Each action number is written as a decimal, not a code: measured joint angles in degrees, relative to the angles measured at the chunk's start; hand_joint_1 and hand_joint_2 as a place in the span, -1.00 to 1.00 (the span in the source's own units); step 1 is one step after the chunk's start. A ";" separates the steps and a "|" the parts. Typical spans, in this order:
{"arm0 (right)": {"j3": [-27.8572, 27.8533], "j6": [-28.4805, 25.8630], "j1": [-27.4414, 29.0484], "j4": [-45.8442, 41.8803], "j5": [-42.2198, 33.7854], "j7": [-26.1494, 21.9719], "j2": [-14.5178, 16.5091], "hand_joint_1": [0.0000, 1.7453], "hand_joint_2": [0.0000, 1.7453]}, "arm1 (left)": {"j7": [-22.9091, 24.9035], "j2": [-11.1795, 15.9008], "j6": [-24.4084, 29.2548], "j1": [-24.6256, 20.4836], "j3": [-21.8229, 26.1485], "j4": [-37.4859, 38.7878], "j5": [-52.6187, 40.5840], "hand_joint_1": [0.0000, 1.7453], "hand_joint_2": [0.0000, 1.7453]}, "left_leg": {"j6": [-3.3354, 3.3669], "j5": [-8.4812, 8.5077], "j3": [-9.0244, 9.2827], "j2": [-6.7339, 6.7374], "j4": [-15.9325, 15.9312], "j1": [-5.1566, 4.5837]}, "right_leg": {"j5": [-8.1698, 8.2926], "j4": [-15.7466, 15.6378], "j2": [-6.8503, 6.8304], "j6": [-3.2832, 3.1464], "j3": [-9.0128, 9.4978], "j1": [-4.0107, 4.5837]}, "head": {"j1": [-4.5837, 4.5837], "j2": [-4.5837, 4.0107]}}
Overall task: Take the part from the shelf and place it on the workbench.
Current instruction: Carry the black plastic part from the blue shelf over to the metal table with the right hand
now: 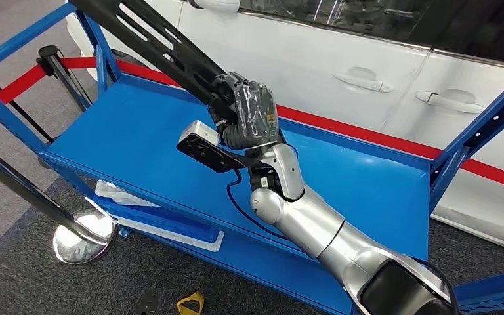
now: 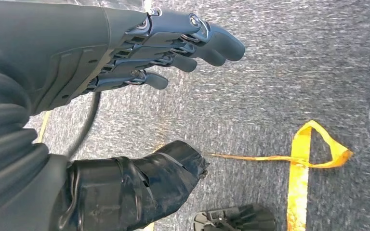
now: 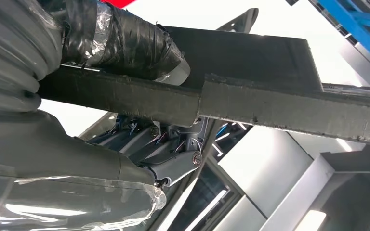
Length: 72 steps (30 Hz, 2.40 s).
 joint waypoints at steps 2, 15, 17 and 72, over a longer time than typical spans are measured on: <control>0.00 0.01 0.13 -0.11 -0.16 0.08 -0.34 1.00 1.00 | 0.00 -0.02 -0.03 0.04 0.01 0.00 0.02 -1.00 1.00 | -0.14 0.15 -0.76 -0.05 0.64 0.05 | 1.56 -2.06 -0.02 0.14 1.94 -0.23 | 0.01 0.00; -0.04 0.04 0.17 -1.14 -0.44 0.31 -1.24 1.00 1.00 | 0.14 -0.04 0.04 -0.11 0.04 0.00 0.08 -1.00 1.00 | -3.18 -7.94 -7.55 -0.16 15.64 0.36 | 7.59 -13.97 -0.03 -3.11 5.81 0.07 | -0.34 0.00; -0.04 0.04 0.26 -1.14 -0.49 0.37 -1.47 1.00 1.00 | 0.15 -0.03 0.07 -0.11 0.04 0.00 0.11 -1.00 1.00 | -2.94 -6.91 -5.75 -0.16 14.38 0.31 | 8.04 -13.97 -0.03 -3.11 5.34 0.23 | -0.34 0.00; -1.22 1.63 2.47 -5.64 -3.12 3.57 -6.70 1.00 1.00 | -0.89 -0.03 1.00 0.11 0.29 0.00 1.26 -1.00 1.00 | -2.32 -0.82 -3.61 -1.23 3.47 0.18 | 6.79 -15.48 0.37 -1.84 8.03 -0.30 | 0.42 0.00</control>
